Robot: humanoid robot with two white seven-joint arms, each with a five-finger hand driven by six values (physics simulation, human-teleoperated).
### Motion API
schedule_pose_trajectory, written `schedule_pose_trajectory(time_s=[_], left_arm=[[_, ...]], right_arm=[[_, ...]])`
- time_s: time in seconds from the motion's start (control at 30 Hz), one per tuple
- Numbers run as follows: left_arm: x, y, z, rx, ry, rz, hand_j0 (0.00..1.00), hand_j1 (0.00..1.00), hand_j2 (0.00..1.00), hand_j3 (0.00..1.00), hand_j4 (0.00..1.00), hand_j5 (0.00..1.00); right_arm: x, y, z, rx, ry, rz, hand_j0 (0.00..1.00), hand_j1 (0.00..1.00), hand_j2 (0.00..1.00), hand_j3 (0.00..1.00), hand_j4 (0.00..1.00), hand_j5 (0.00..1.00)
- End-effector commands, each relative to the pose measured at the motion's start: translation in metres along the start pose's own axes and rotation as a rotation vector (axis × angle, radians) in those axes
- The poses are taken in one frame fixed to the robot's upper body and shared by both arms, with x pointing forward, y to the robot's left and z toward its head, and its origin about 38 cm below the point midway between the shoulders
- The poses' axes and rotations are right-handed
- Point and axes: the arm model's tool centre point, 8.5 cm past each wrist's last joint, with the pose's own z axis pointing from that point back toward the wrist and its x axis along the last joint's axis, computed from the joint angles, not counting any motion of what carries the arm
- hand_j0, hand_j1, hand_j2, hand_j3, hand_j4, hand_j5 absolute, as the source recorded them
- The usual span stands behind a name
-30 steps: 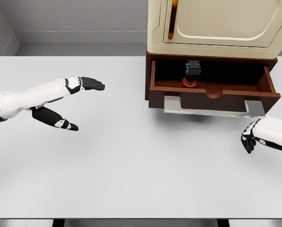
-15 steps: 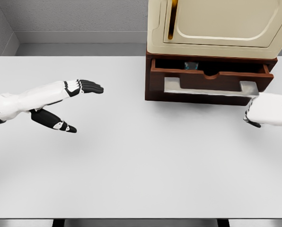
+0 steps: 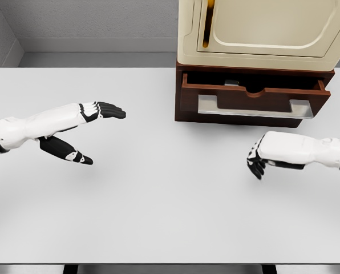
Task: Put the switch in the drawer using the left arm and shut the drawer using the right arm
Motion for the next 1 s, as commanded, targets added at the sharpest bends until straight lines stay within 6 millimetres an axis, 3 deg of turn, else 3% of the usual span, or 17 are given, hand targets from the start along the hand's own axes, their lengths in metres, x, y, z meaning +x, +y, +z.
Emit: schedule_pose_trajectory(time_s=[0.0,0.47,0.5,0.57,0.73,0.97], left_arm=[[0.000,0.000,0.001,0.004,0.000,0.008,1.00,1.00,1.00,1.00,1.00,1.00],[-0.002,-0.003,0.008,-0.004,0.017,0.022,1.00,1.00,1.00,1.00,1.00,1.00],[-0.002,-0.002,0.011,-0.003,0.021,0.027,1.00,1.00,1.00,1.00,1.00,1.00],[-0.009,0.007,0.040,-0.033,0.105,0.025,1.00,1.00,1.00,1.00,1.00,1.00],[-0.011,0.002,0.043,-0.042,0.116,0.036,1.00,1.00,1.00,1.00,1.00,1.00],[-0.011,0.000,0.050,-0.059,0.137,0.037,1.00,1.00,1.00,1.00,1.00,1.00]], right_arm=[[0.002,-0.005,0.001,-0.044,-0.021,-0.044,0.16,0.16,0.16,0.16,0.16,0.16],[-0.008,-0.028,0.006,-0.103,-0.024,-0.074,0.15,0.15,0.15,0.15,0.15,0.15],[-0.010,-0.029,0.005,-0.103,-0.022,-0.075,0.15,0.15,0.15,0.15,0.15,0.15],[-0.014,-0.028,0.001,-0.107,-0.022,-0.085,0.15,0.15,0.15,0.15,0.15,0.15],[-0.019,-0.025,-0.004,-0.099,-0.019,-0.094,0.15,0.15,0.15,0.15,0.15,0.15],[-0.045,-0.029,-0.007,-0.108,0.028,-0.128,0.15,0.15,0.15,0.15,0.15,0.15]])
